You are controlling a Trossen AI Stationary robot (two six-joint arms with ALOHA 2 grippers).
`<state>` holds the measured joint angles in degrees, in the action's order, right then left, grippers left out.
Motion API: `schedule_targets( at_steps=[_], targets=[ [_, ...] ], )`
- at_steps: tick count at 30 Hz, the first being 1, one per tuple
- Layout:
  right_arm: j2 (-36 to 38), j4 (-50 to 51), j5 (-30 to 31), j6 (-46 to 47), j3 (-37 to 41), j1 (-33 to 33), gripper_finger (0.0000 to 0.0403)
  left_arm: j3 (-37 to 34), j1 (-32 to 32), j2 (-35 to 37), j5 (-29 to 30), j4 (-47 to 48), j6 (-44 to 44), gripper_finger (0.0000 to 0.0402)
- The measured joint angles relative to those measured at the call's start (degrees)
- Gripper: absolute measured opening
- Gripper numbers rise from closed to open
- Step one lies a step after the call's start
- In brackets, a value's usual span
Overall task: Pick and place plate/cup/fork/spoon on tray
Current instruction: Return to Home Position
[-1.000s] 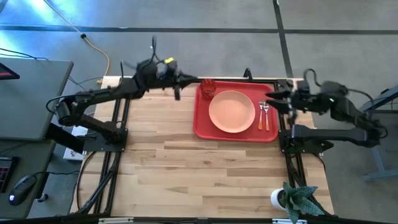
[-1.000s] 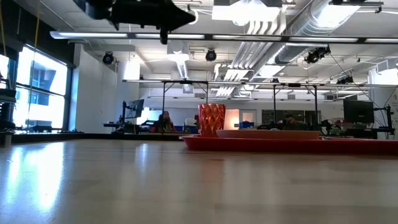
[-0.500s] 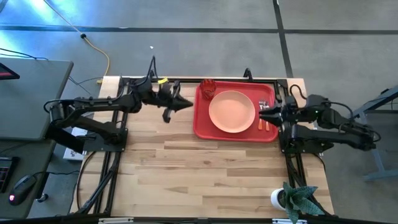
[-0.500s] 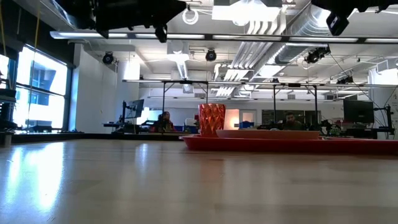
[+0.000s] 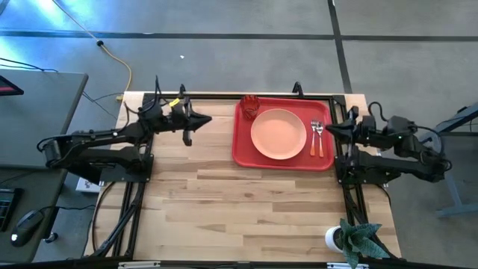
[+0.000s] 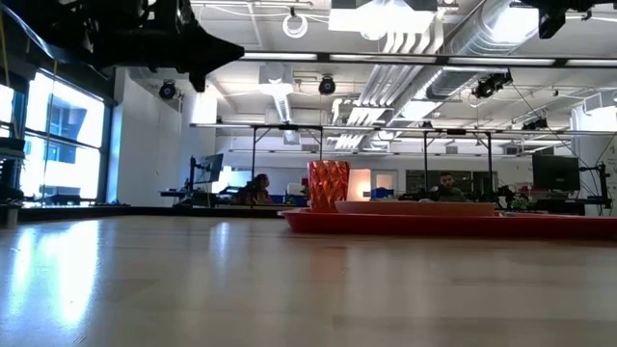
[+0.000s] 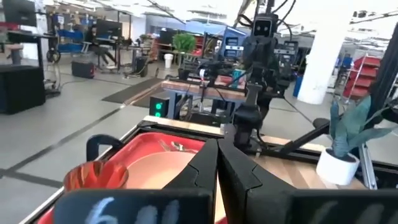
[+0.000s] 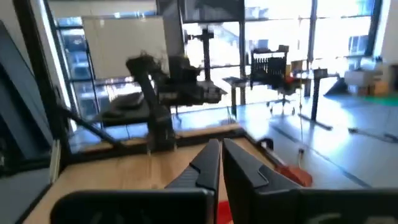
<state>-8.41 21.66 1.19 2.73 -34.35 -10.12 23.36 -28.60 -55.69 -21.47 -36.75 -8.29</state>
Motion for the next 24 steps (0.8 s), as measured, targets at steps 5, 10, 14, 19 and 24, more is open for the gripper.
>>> schedule_targets(
  at_steps=[5, 10, 14, 19, 24],
  targets=[
    [-0.23, 1.77, -5.13, 0.66, 0.00, 0.01, 0.0002, -0.97, -1.23, 1.02, -8.90, -2.19, 2.47, 0.0001],
    [-0.13, -2.75, -6.09, -2.11, -0.02, 0.01, 0.0001, -0.88, -3.37, 5.24, -16.66, -2.38, 3.08, 0.0001],
    [-0.47, -0.35, -3.66, -1.78, 0.01, 0.01, 0.0000, -0.88, -5.13, 7.15, -16.84, -0.12, 6.22, 0.0000],
    [-1.24, -6.90, -7.11, 0.16, 6.31, 0.04, 0.0000, -0.88, -4.84, 4.80, -16.85, -0.21, 7.45, 0.0000],
    [-1.28, -15.66, -11.78, 7.84, 14.63, 0.05, 0.0000, -0.90, -3.89, 3.57, -15.03, -1.04, 7.38, 0.0000]
  ],
)
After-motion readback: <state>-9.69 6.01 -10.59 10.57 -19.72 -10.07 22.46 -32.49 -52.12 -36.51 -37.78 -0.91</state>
